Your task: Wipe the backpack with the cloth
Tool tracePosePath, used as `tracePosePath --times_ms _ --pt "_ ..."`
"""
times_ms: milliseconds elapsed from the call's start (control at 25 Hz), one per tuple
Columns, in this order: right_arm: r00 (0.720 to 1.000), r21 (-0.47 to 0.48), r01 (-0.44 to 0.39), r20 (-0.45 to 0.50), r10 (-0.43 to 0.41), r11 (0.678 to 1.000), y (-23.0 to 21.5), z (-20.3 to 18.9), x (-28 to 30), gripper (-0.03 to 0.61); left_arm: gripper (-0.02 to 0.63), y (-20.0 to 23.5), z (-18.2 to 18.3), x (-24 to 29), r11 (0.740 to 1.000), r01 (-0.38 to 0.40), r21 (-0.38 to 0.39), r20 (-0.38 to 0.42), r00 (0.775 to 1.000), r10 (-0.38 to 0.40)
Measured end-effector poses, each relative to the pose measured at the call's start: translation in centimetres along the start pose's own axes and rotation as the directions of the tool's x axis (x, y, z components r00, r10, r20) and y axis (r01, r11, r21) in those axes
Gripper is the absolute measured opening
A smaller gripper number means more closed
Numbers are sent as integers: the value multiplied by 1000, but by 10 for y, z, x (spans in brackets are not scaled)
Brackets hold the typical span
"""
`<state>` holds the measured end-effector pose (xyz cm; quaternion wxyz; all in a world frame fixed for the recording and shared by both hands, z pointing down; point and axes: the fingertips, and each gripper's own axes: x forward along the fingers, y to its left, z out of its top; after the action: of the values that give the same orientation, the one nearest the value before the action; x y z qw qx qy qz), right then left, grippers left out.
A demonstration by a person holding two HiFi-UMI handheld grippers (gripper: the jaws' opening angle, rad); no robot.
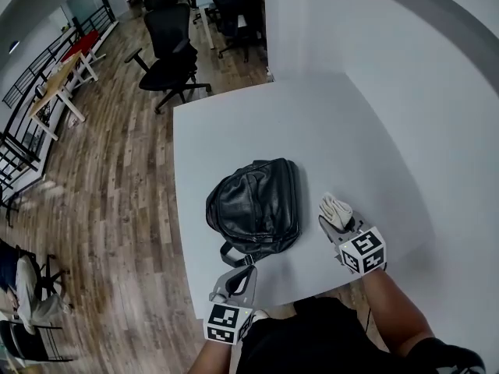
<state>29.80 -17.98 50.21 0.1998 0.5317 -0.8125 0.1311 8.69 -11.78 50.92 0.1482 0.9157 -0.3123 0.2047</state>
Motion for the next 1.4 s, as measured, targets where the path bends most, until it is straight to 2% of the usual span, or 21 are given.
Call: tracePosePath --times_ms 320,720,1000,1400 --pt "999 -46 -12 -31 11 999 -56 0 60 101 6 9 15 25 996 -55 -76 -1 998 55" --pt "998 -53 -23 -58 20 998 -114 -5 137 101 6 8 6 33 985 -151 -81 -53 988 147" --pt "995 -43 -54 -84 51 998 -115 -13 167 101 6 7 1 34 978 -190 -86 -81 980 183" --pt "994 -50 -73 -84 69 996 -101 -16 174 101 6 8 -7 32 980 -181 -84 -84 981 174"
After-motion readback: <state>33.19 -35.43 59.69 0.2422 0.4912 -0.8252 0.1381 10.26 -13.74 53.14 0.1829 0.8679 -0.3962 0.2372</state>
